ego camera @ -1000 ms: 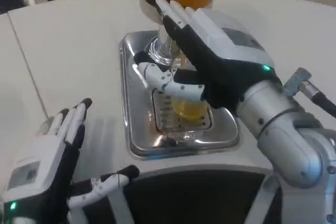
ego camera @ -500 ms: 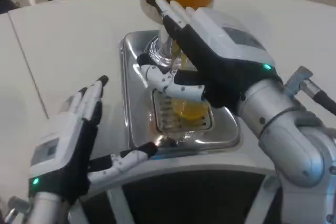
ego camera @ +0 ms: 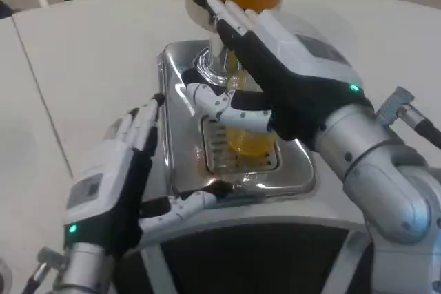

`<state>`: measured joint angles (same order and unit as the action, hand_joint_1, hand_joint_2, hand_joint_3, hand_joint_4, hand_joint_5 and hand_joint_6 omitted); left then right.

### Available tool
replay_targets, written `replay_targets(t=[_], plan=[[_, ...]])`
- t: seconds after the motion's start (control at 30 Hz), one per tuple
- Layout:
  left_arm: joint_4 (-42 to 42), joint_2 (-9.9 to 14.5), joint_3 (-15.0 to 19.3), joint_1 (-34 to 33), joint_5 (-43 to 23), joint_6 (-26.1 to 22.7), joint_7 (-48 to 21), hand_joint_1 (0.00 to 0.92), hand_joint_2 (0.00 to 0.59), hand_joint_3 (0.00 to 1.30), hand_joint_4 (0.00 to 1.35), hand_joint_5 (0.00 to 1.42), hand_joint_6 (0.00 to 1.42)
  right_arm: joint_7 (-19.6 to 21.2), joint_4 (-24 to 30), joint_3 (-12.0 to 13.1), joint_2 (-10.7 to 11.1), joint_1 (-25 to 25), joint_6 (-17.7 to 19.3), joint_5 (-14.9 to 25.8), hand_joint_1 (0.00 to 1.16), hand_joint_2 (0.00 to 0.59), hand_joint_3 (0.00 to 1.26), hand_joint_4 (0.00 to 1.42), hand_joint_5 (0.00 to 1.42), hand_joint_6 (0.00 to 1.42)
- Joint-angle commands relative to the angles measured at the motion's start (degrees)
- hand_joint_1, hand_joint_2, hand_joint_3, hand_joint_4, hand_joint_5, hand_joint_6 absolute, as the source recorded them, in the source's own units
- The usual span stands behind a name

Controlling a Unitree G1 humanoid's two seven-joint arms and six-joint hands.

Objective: Grasp the cup under the faucet to collect the drink, then remove the cup.

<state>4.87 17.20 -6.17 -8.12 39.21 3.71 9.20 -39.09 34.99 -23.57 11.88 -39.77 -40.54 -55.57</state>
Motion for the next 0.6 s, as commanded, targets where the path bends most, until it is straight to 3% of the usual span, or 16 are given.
replay_targets(t=[0.03, 0.2, 0.27, 0.3, 0.37, 0.43, 0.6], plan=[[-0.99, -0.7, -1.08, -1.15, 0.9, -0.99, 1.2, 0.296, 0.055, 0.0, 0.0, 0.0, 0.0, 1.54, 0.62, 2.13, -1.78, 5.4, 0.34, 2.92, 0.4, 0.498, 0.02, 0.0, 0.0, 0.0], [-0.96, -1.26, -2.15, -1.71, 1.03, -1.94, 1.73, 0.296, 0.055, 0.0, 0.0, 0.0, 0.0, 9.72, 2.58, 7.45, -7.09, 10.46, 0.47, 6.95, 0.43, 0.516, 0.0, 0.0, 0.0, 0.0], [-0.84, -1.32, -2.52, -1.64, 1.16, -2.18, 1.82, 0.294, 0.055, 0.0, 0.0, 0.0, 0.0, 13.55, 4.53, 8.49, -7.61, 12.58, 2.83, 7.44, 0.46, 0.509, 0.0, 0.0, 0.0, 0.0], [-0.8, -1.32, -2.62, -1.61, 1.18, -2.26, 1.85, 0.244, 0.049, 0.0, 0.0, 0.0, 0.0, 14.67, 5.3, 8.94, -7.8, 13.44, 3.53, 7.98, 0.46, 0.511, 0.0, 0.0, 0.0, 0.0], [-0.83, -1.42, -2.76, -1.56, 0.97, -2.24, 2.0, 0.162, 0.031, 0.0, 0.0, 0.0, 0.0, 12.24, 6.06, 9.34, -6.16, 12.95, 3.01, 8.65, 0.46, 0.512, 0.0, 0.0, 0.0, 0.0], [-0.89, -1.48, -3.05, -1.59, 1.02, -2.16, 2.01, 0.119, 0.029, 0.0, 0.0, 0.0, 0.0, 11.62, 8.48, 9.27, -4.01, 14.43, 4.73, 7.72, 0.46, 0.514, 0.0, 0.0, 0.0, 0.0], [-1.1, -1.55, -3.78, -1.99, 1.29, -2.28, 2.02, 0.114, 0.033, 0.0, 0.0, 0.0, 0.0, 4.83, 16.03, 10.31, 8.29, 19.34, 14.19, 6.55, 0.46, 0.514, 0.0, 0.0, 0.0, 0.0]])
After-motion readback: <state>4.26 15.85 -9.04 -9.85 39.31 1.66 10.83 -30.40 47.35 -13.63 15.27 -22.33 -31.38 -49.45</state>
